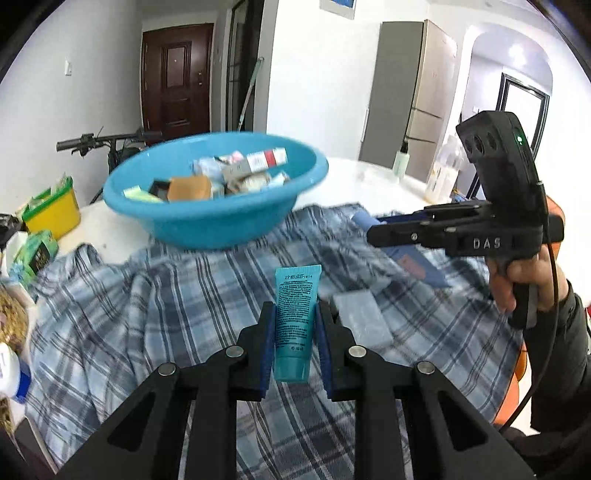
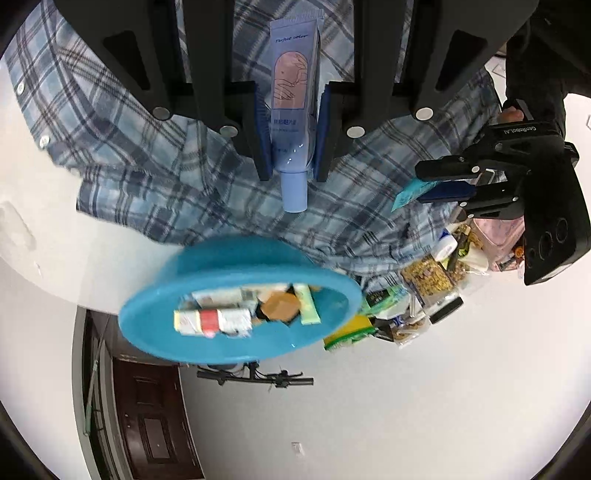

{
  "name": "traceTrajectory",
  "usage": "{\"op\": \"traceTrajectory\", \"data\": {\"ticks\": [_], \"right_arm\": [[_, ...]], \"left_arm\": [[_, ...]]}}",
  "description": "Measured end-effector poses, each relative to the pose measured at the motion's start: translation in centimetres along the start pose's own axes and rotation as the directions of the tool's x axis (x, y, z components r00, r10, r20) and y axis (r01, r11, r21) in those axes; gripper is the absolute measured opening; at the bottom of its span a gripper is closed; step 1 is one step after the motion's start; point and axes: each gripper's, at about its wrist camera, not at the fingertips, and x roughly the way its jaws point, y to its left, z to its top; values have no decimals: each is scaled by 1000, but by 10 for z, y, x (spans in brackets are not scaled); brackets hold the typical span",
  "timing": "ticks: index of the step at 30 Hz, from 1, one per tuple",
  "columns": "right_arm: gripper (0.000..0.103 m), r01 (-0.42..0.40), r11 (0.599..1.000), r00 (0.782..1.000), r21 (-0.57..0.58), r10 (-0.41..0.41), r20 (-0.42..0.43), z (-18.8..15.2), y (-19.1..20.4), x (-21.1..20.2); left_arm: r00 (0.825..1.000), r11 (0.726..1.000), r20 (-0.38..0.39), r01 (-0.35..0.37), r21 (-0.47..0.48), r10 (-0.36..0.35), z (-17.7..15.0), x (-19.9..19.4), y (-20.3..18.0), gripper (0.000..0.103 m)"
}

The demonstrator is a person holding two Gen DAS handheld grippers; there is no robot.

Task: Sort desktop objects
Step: 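Carry the teal tube and blue bottle over the blue basin with both tools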

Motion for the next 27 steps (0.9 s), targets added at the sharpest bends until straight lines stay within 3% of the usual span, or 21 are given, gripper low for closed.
{"op": "traceTrajectory", "data": {"ticks": [14,27], "right_arm": [[21,14,999,997,-41,-10,79,68,18,-17],[21,-9,999,989,-40,15,150,145,5,-7]], "left_arm": [[994,999,109,-25,-22,28,70,-29,15,23],[982,997,176,-59,-56,68,141,-20,45,23]]}}
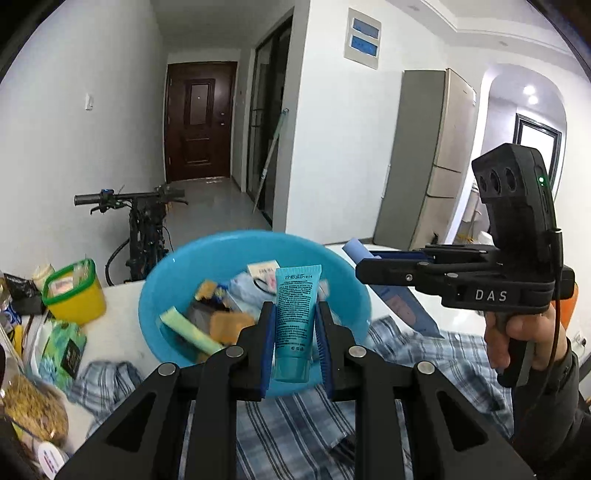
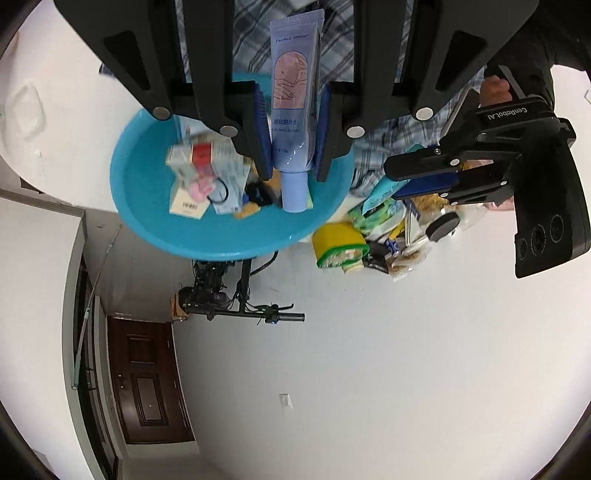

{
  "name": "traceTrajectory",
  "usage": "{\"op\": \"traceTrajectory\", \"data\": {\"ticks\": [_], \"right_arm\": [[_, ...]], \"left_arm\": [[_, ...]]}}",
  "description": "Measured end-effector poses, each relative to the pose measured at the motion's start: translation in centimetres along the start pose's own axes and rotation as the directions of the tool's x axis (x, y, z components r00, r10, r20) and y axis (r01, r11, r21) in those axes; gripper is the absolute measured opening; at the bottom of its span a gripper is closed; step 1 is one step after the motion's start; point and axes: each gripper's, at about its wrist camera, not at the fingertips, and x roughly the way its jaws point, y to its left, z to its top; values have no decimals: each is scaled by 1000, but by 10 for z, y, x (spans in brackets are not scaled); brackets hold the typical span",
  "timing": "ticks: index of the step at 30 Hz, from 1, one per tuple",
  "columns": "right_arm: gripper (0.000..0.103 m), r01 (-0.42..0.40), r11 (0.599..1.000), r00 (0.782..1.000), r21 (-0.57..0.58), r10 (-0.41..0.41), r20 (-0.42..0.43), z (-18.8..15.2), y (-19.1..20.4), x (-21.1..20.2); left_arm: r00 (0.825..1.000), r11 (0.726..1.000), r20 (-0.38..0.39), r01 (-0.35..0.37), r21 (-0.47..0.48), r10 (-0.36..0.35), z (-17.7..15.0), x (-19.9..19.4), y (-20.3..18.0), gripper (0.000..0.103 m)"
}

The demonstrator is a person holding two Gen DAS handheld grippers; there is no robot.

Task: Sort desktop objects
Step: 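Carry the teal tube and blue bottle over the blue basin with both tools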

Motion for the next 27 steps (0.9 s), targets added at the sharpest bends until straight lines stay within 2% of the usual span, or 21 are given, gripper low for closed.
{"op": "traceTrajectory", "data": {"ticks": [10,20,27], "right_arm": [[21,13,999,999,33,-14,33,35,-29,31],[21,10,998,1000,69,-12,25,34,-49,55],[21,19,998,1000,68,-19,1,32,-51,65]], "left_arm": [[999,998,13,-52,-27,53,30,41,32,23],[996,995,-42,-78,-55,76,22,81,54,23],[993,994,-65,-98,-58,94,17,91,59,23]]}}
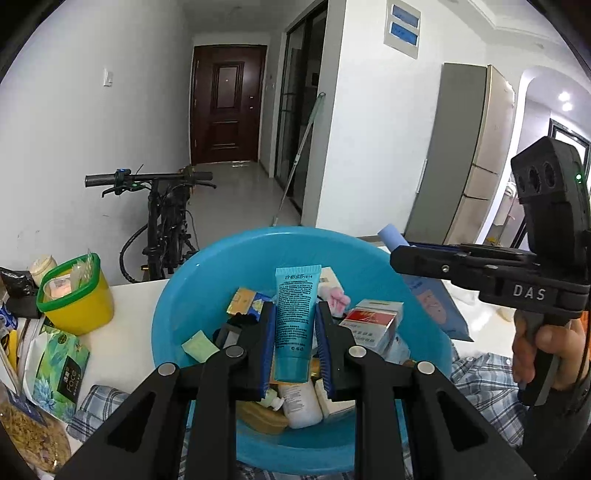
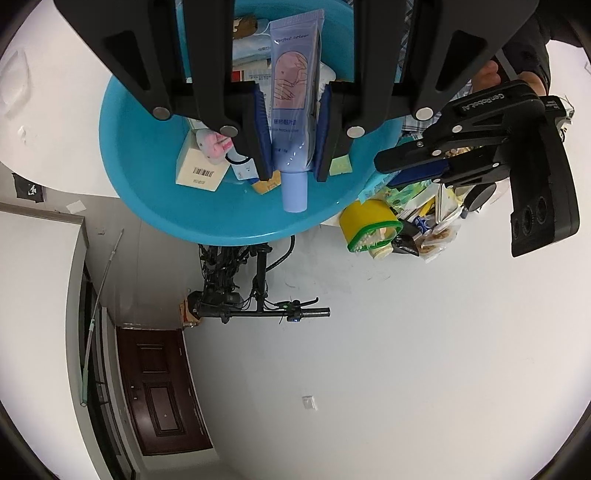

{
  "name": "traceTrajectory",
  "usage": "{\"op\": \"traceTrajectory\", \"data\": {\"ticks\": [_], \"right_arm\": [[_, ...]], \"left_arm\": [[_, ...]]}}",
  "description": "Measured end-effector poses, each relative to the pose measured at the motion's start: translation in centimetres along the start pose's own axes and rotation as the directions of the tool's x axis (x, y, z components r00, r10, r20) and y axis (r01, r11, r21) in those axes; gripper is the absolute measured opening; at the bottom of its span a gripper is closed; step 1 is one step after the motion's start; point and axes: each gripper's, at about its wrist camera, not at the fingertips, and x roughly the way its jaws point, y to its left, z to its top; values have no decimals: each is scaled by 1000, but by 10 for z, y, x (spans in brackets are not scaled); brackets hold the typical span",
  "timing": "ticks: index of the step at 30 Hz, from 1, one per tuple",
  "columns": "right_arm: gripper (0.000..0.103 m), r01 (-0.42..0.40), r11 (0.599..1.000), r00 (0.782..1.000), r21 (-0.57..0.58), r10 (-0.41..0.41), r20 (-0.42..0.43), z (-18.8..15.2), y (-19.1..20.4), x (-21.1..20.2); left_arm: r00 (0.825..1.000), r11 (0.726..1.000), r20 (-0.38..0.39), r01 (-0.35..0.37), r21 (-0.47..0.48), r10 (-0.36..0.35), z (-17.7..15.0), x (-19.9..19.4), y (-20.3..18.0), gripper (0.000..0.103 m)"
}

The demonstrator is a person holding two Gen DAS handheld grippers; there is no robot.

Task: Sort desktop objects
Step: 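Carry the teal tube and blue bottle over the blue basin with both tools, then open the left tool to drop the teal tube while the right tool lowers the bottle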

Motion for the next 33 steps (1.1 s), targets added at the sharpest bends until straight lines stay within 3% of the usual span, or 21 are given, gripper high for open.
{"op": "traceTrajectory", "data": {"ticks": [33], "right_arm": [[21,28,1000,999,1,-28,-37,-6,0,19]], "left_arm": [[997,999,-51,-50,14,50,-6,21,4,23]]}}
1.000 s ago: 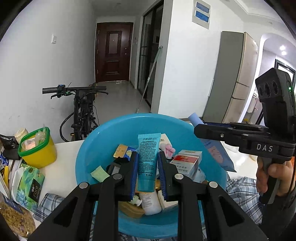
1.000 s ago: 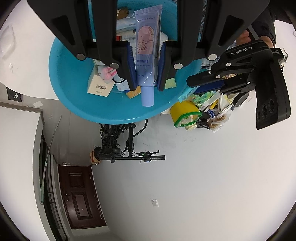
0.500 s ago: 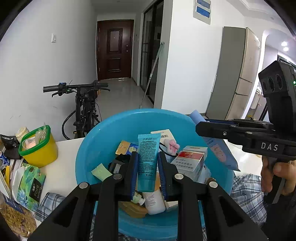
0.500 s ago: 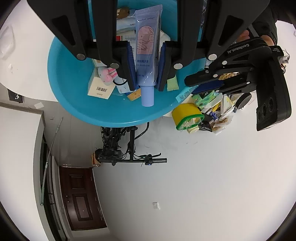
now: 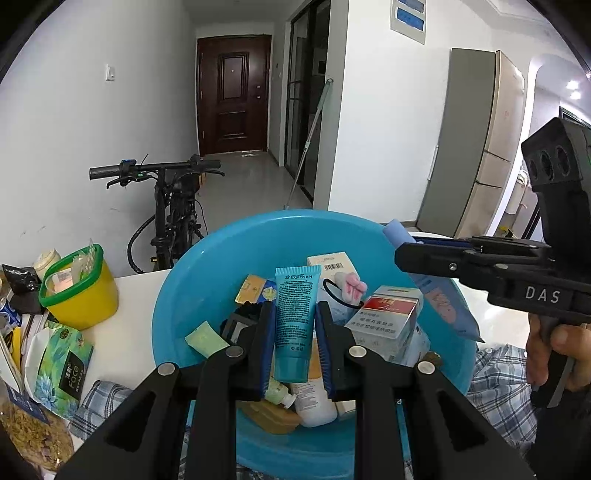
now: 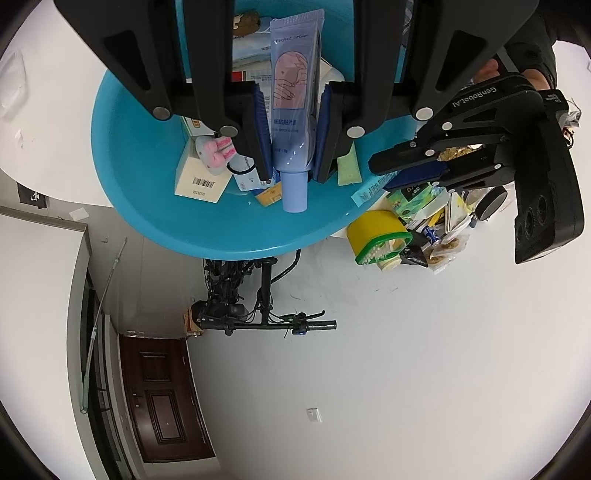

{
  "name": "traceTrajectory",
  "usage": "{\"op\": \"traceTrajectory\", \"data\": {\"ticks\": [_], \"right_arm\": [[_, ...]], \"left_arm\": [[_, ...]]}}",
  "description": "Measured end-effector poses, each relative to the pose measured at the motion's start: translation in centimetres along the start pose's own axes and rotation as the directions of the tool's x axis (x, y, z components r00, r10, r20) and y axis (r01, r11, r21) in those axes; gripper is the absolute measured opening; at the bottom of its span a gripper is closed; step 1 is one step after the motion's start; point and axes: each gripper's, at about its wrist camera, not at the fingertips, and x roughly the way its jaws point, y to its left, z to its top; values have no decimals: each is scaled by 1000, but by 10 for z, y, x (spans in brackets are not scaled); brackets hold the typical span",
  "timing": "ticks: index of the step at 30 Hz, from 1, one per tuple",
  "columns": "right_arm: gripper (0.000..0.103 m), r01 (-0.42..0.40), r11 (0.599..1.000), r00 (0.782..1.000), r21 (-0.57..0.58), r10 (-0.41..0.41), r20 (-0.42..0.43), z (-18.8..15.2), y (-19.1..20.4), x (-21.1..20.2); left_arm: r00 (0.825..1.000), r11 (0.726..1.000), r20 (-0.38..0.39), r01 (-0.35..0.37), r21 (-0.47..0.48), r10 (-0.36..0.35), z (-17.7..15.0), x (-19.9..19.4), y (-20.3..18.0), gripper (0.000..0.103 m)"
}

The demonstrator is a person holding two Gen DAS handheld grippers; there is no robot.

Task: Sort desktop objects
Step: 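Open the left tool to drop the teal tube while the right tool lowers the bottle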

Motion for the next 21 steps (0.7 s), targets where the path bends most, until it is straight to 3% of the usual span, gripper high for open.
{"op": "traceTrajectory", "data": {"ticks": [1,3,4,6,21], "right_arm": [[21,1,1000,1000,0,-1,0,0,1,1],[21,2,1000,1000,3,-2,2,0,0,0],[21,3,1000,1000,3,-3,2,0,-1,0],[21,4,1000,1000,6,-4,3,0,-2,0],[21,11,1000,1000,14,-11,-2,-1,-6,2]], "left_arm": [[1000,1000,-3,-14,1,14,0,1,0,27],[999,998,-1,-53,-18,53,0,3,2,73],[997,996,11,-81,-27,81,1,2,3,103],[993,994,57,-102,-39,104,2,-6,5,103],[995,996,42,-91,-27,92,2,-6,3,103]]}}
